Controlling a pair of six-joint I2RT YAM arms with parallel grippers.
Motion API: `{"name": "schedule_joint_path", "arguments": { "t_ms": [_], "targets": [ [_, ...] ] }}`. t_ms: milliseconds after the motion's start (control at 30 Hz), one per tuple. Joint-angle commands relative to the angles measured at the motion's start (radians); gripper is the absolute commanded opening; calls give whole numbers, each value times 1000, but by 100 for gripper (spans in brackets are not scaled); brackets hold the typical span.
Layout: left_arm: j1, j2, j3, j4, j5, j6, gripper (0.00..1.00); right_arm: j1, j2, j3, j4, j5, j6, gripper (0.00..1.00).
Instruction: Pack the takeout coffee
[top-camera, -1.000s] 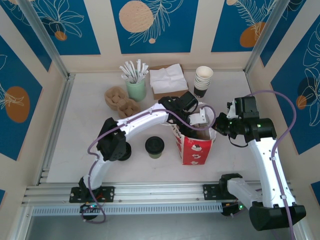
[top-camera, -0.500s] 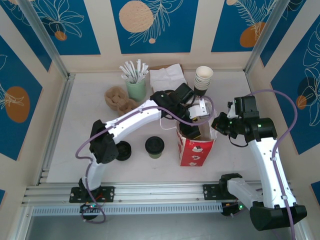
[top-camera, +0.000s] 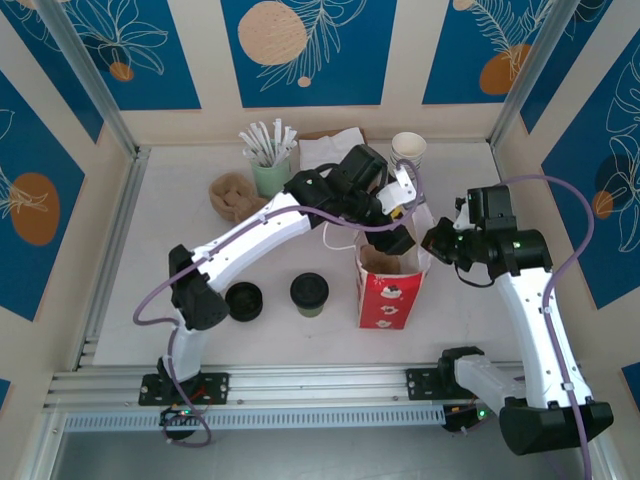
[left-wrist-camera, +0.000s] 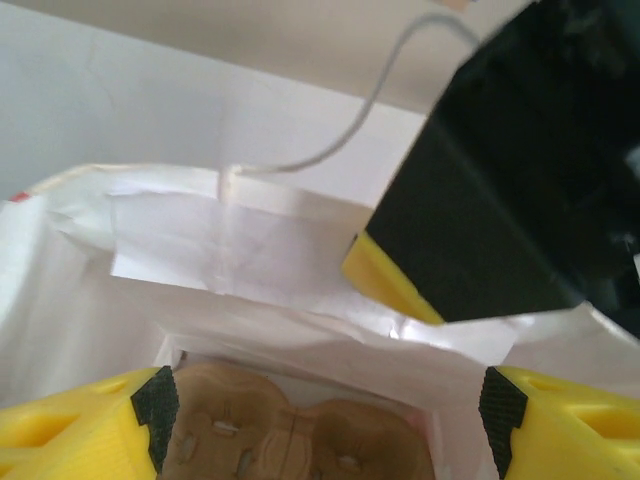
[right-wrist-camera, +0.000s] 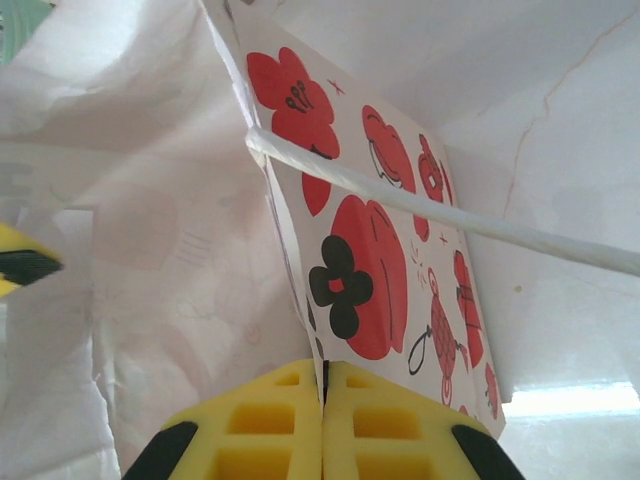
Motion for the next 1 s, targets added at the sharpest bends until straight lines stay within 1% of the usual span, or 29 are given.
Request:
{"name": "schedule_joint_path", "arguments": {
  "t_ms": [0,33,100,167,200,300,333,400,533,733,900,967],
  "targets": [
    [2,-65,70,-2,-145,-58,81,-14,12,9,80,-54,36,0],
    [4,-75,79,-13,-197,-66,82,-15,12,6,100,-61,40,0],
    [9,-103,73,-19,-262,-63,83,-18,18,-2,131,-62,48,0],
    [10,-130,62,-18,-322,-66,83,-25,34,6,145,-72,52,4],
    [14,-143,56,-21,-347,-68,83,-25,42,11,149,-76,54,7],
    [20,-172,38,-34,-414,-67,83,-28,61,17,151,-81,52,24],
    [22,-183,26,-36,-437,-67,83,-32,66,19,146,-81,49,31],
    [30,-206,-3,-36,-460,-71,84,-44,72,28,128,-80,35,42],
    [50,-251,-62,-36,-471,-90,84,-84,87,96,43,-49,-22,56],
    [74,-336,-182,-7,-491,-89,85,-134,114,230,-67,5,-140,65],
    [92,-400,-262,-3,-512,-92,86,-153,154,332,-114,23,-215,69],
    [96,-422,-288,-7,-527,-91,86,-155,179,384,-142,54,-255,70]
  ]
}}
